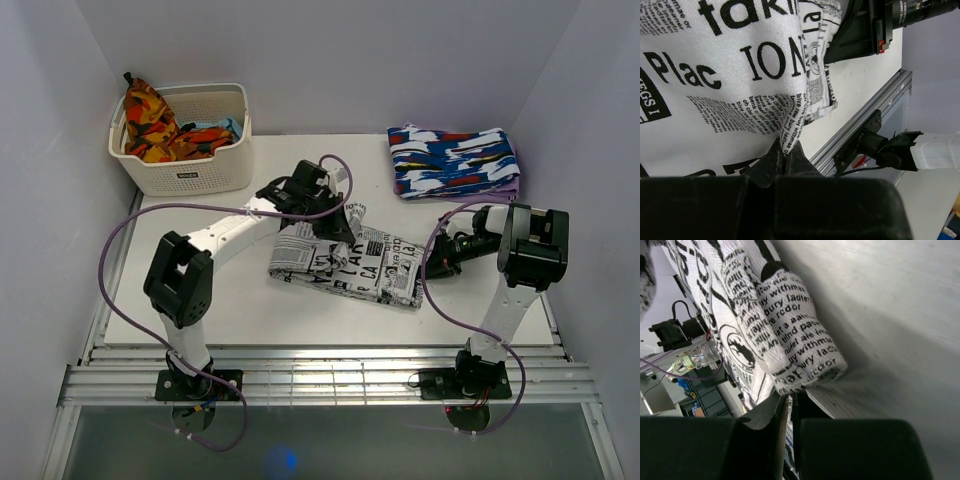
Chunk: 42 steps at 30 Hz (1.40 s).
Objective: Fold and stack the trousers
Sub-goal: Fold the trousers
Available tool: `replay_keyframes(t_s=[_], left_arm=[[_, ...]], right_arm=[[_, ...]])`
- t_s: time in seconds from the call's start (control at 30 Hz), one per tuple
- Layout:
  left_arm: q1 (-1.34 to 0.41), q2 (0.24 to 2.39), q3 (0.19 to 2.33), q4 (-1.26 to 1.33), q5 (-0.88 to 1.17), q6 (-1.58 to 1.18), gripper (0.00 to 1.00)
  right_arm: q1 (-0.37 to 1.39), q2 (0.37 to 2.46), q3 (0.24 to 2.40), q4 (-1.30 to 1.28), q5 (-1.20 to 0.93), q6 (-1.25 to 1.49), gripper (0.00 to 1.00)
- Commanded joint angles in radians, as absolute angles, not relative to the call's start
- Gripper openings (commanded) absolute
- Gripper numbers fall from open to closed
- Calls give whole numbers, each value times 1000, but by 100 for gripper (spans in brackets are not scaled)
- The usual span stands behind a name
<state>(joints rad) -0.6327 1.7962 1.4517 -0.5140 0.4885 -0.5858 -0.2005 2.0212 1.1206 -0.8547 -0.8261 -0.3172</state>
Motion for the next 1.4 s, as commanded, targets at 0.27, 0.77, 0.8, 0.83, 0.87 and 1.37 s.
replay_keyframes(t_s=[0.27, 0.77, 0.8, 0.83, 0.87, 1.37], left_arm=[[-805, 1951, 1606, -380, 450, -753, 0], [-916, 2080, 1735, -383, 445, -845, 0], [-922, 2085, 1739, -383, 451, -850, 0], [-926, 2094, 1741, -382, 451, -856, 0], [-939, 2098, 1749, -383, 451, -862, 0], [-928, 2210, 1798, -420, 307, -885, 3]], right_arm=[[-141, 1999, 1104, -778, -890, -301, 8], [-118, 1971, 1092, -769, -907, -293, 8], [-118, 1971, 1094, -769, -907, -293, 8], [-118, 1967, 1094, -767, -905, -291, 8], [-117, 1965, 1092, -767, -905, -291, 8], [-118, 1921, 1085, -769, -876, -288, 8]])
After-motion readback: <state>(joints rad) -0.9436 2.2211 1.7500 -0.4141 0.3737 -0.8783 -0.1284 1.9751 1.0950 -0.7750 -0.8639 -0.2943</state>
